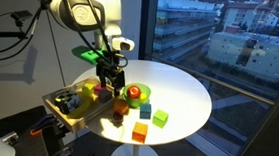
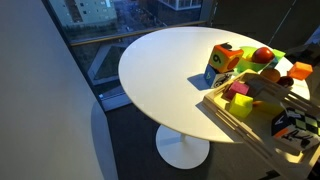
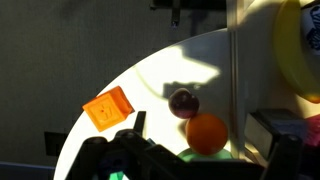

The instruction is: Pick up the brown toy from the table and put it in the green bowl

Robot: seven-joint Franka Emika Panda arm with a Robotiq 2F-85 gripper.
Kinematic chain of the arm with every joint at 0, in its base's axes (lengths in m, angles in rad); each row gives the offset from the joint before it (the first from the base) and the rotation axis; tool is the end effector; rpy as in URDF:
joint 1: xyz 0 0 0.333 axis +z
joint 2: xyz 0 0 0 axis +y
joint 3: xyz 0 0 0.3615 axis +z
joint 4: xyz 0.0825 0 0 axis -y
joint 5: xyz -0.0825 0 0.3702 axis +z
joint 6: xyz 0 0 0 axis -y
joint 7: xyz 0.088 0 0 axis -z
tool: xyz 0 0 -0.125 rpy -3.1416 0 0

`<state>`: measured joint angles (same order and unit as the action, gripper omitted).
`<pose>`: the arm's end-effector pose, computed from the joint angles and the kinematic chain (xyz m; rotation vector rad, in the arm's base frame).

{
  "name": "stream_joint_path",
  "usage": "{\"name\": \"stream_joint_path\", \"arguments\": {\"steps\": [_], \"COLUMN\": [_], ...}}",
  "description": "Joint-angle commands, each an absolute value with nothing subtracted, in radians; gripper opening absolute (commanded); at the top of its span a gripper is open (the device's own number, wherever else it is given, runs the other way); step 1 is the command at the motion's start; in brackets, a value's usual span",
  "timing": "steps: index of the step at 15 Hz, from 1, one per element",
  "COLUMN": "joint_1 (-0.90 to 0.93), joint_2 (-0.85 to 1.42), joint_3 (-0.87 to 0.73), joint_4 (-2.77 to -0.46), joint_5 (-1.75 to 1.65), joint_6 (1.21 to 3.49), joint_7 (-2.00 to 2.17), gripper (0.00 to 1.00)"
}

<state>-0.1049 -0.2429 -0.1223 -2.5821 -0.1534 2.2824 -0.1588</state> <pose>0.3863 -0.0950 0.3754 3.0675 0.0608 -0.1102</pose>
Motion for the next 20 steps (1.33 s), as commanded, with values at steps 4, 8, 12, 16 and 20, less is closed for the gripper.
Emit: {"name": "stream_joint_path", "arguments": {"steps": [4, 8, 12, 16, 20], "joint_1": [-0.110, -0.109, -0.109, -0.109, -0.110], "joint_2": [-0.138, -0.115, -0.133, -0.117, -0.076], "joint_3": [-0.137, -0.146, -0.139, -0.139, -0.142], "joint_4": [-2.521, -2.494, -2.510, -2.513, -2.514], "joint_5": [-0.181, -0.150, -0.155, -0.152, -0.150], "joint_6": [2.316, 2.284, 2.287, 2.292, 2.333], "joint_7": [-0.238, -0.294, -0.260, -0.265, -0.287], "gripper": [1.00, 1.00, 1.00, 1.00, 1.00]}}
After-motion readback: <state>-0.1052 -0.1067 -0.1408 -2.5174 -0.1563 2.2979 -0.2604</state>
